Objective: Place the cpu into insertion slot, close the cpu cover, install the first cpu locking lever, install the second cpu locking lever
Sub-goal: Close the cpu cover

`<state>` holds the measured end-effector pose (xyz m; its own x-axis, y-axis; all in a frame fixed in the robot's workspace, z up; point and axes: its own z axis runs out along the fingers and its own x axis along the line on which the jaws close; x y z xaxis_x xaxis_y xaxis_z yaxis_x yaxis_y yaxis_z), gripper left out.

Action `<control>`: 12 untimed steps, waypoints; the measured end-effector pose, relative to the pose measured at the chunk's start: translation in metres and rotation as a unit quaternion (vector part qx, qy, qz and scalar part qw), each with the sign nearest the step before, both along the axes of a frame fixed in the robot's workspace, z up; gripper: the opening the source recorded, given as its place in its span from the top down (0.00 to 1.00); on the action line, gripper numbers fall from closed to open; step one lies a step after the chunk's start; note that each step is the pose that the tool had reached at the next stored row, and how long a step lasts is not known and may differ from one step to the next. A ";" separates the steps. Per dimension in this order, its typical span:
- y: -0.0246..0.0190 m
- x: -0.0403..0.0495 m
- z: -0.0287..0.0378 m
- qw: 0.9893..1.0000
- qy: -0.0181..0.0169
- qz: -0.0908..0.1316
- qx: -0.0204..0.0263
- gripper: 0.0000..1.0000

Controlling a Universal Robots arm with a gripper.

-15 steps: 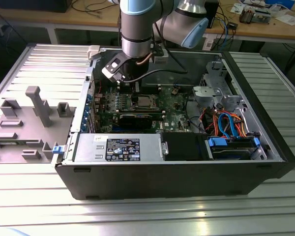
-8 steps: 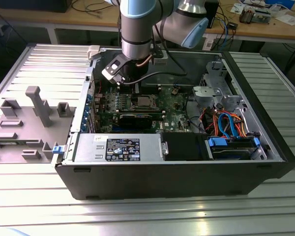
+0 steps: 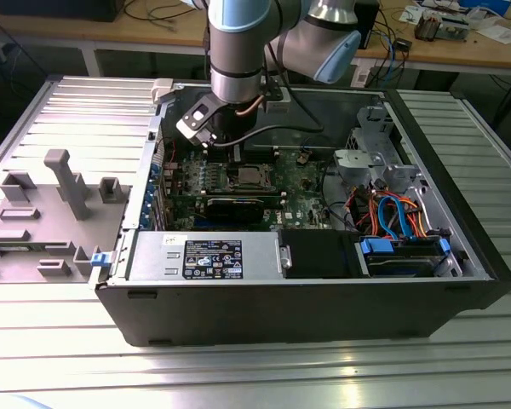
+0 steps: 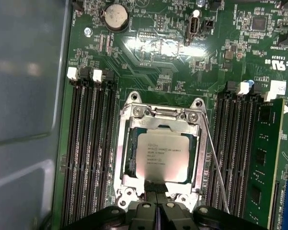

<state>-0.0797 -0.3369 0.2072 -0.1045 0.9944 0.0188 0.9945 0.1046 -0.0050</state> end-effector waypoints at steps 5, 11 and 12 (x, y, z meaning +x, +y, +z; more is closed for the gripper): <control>-0.0002 -0.0001 0.0032 1.000 0.000 0.000 -0.001 0.89; -0.0003 -0.0002 -0.0003 1.000 0.000 0.000 -0.001 0.89; -0.0003 -0.0001 -0.0005 1.000 0.001 0.000 -0.001 0.89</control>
